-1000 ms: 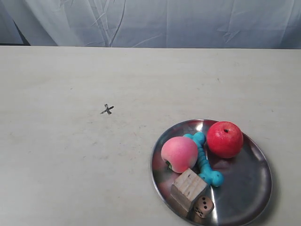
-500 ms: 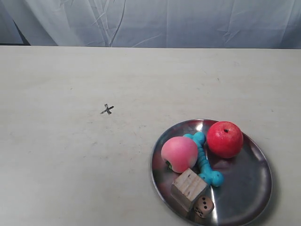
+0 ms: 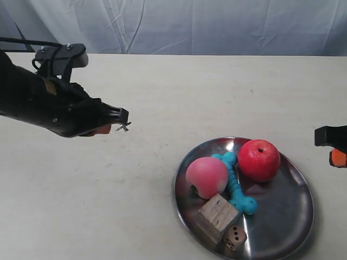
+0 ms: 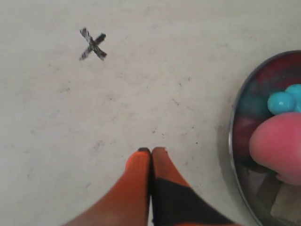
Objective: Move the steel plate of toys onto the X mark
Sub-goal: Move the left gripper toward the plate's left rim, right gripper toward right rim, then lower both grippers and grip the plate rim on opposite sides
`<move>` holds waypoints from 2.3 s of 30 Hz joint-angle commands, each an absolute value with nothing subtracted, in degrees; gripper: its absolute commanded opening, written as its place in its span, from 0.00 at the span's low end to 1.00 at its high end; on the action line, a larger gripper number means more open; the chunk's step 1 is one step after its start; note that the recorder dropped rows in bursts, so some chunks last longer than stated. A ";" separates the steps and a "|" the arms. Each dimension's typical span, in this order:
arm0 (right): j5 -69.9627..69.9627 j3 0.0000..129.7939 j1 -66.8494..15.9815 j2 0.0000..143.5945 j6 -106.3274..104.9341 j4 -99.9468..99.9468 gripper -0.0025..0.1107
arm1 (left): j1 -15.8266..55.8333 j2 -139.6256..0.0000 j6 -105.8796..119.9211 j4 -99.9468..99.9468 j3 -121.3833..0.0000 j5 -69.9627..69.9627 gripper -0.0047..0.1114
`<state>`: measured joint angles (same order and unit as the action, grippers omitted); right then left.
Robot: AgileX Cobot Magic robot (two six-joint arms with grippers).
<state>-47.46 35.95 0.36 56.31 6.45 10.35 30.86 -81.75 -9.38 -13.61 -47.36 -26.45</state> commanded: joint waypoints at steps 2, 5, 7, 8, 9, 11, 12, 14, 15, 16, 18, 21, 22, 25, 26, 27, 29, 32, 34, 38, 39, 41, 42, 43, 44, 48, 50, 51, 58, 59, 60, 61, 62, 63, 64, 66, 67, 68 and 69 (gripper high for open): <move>-46.22 36.21 0.69 60.85 2.84 11.02 0.01 | 31.48 -84.75 5.08 -29.04 -47.93 -27.27 0.04; -46.11 36.21 0.69 63.63 0.00 13.42 0.01 | 31.48 -86.48 15.84 -39.66 -47.93 -28.96 0.04; -45.46 36.21 0.69 65.38 -0.39 13.57 0.01 | 30.78 -87.77 20.90 -43.60 -48.03 -30.86 0.04; -45.03 36.21 0.69 66.11 -0.39 13.41 0.01 | 30.23 -88.64 22.45 -45.15 -48.03 -31.60 0.04; -44.70 36.21 1.18 67.10 -0.39 13.32 0.01 | 29.49 -89.47 23.33 -46.14 -48.03 -32.00 0.04; -44.29 36.21 3.16 69.05 -0.49 13.45 0.01 | 27.76 -90.97 23.59 -47.98 -48.03 -32.16 0.04; -44.05 36.21 4.77 70.24 -0.91 13.58 0.01 | 26.90 -91.51 23.59 -49.09 -48.03 -32.25 0.04; -43.65 36.21 8.15 72.30 -3.16 15.19 0.01 | 24.83 -92.94 23.59 -52.57 -48.03 -32.54 0.04; -43.57 36.21 10.12 73.32 -5.34 17.26 0.01 | 23.96 -93.58 24.47 -54.53 -48.03 -33.01 0.04; -43.53 36.21 12.10 74.37 -8.55 19.98 0.01 | 22.85 -94.44 26.08 -57.07 -48.03 -33.95 0.04; -44.87 36.21 15.92 76.43 -15.34 26.30 0.01 | 20.68 -96.46 30.93 -62.31 -48.03 -37.61 0.04; -48.23 36.21 20.12 79.61 -23.70 34.38 0.01 | 17.91 -100.65 39.21 -72.86 -48.03 -46.36 0.04; -49.40 36.21 20.90 80.84 -25.97 35.75 0.01 | 17.46 -102.02 41.38 -75.84 -48.03 -48.66 0.04; -50.82 36.21 21.27 83.76 -27.53 36.35 0.01 | 17.12 -106.90 46.82 -84.09 -48.03 -55.71 0.04; -50.94 36.21 21.27 84.37 -27.52 36.35 0.01 | 17.12 -108.35 47.41 -84.74 -48.14 -57.41 0.04; -50.75 36.21 21.27 84.55 -27.52 36.35 0.01 | 17.12 -109.59 47.86 -84.60 -48.15 -58.69 0.04; -49.06 36.21 21.27 84.65 -27.42 36.51 0.01 | 17.12 -111.20 48.71 -83.49 -48.15 -59.31 0.04; -46.86 36.31 21.27 84.65 -27.23 35.59 0.01 | 17.12 -112.37 48.71 -82.24 -48.15 -56.68 0.04; -45.57 36.31 21.27 84.65 -27.23 33.77 0.02 | 17.12 -112.93 48.82 -82.24 -48.15 -55.43 0.04; -43.33 36.31 21.27 84.65 -27.23 32.51 0.11 | 17.22 -113.94 49.13 -83.34 -48.15 -54.35 0.11; -42.60 36.31 21.27 84.65 -27.23 32.51 0.17 | 17.22 -113.99 49.68 -83.90 -48.15 -54.16 0.14; -41.15 36.31 21.27 84.65 -27.07 32.51 0.33 | 17.22 -114.26 50.18 -84.81 -48.15 -53.25 0.22; -40.56 36.31 21.27 84.65 -27.07 32.40 0.40 | 17.22 -114.39 50.18 -85.49 -48.15 -53.00 0.26; -40.16 36.31 21.27 84.65 -26.97 32.40 0.48 | 17.22 -114.50 50.18 -86.42 -48.15 -52.84 0.31; -40.16 36.31 21.27 84.65 -26.15 32.16 0.55 | 17.22 -114.80 50.18 -87.29 -48.15 -52.84 0.35; -39.94 36.31 21.27 84.65 -21.45 28.37 0.58 | 17.74 -115.68 51.39 -87.44 -48.71 -52.60 0.41; -39.48 36.31 21.27 84.65 -20.35 27.23 0.56 | 18.94 -115.96 51.39 -87.44 -49.00 -51.91 0.41; -39.48 36.31 21.27 84.65 -20.17 27.23 0.56 | 19.84 -116.04 51.39 -87.59 -49.01 -51.31 0.41; -39.72 36.31 21.27 84.65 -19.34 27.74 0.56 | 26.49 -118.19 51.39 -87.04 -51.90 -47.28 0.41; -39.98 36.31 21.16 84.65 -19.34 27.86 0.56 | 26.93 -118.69 51.09 -86.66 -52.39 -47.28 0.41; -40.09 36.31 21.16 84.65 -19.34 28.32 0.56 | 27.03 -119.30 50.42 -86.37 -52.64 -47.28 0.41; -40.09 36.31 21.16 84.65 -19.34 28.61 0.56 | 27.16 -119.69 49.80 -86.37 -52.92 -47.28 0.41; -40.09 36.31 21.16 84.65 -19.34 28.71 0.56 | 27.16 -120.23 49.66 -86.37 -53.07 -47.17 0.41; -40.31 36.31 21.16 84.65 -19.34 29.10 0.56 | 27.29 -120.56 49.66 -86.89 -53.20 -46.74 0.41; -40.31 36.31 21.16 84.65 -19.34 29.12 0.56 | 27.56 -120.81 49.66 -87.27 -53.29 -46.34 0.41; -40.31 36.31 21.16 84.65 -19.34 29.38 0.56 | 28.25 -121.33 49.66 -87.51 -53.29 -45.76 0.41; -40.43 36.31 21.16 84.65 -19.34 29.37 0.56 | 28.59 -121.63 50.03 -87.38 -53.29 -45.64 0.41; -40.58 36.31 21.16 84.65 -19.34 29.37 0.56 | 28.91 -121.64 50.30 -86.91 -53.29 -44.83 0.40; -40.58 36.31 21.16 84.65 -19.34 29.37 0.56 | 29.24 -121.64 50.30 -86.60 -53.29 -44.07 0.38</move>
<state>-40.38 36.09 20.86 84.60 -19.32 29.11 27.83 -119.62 49.88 -87.55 -53.71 -47.93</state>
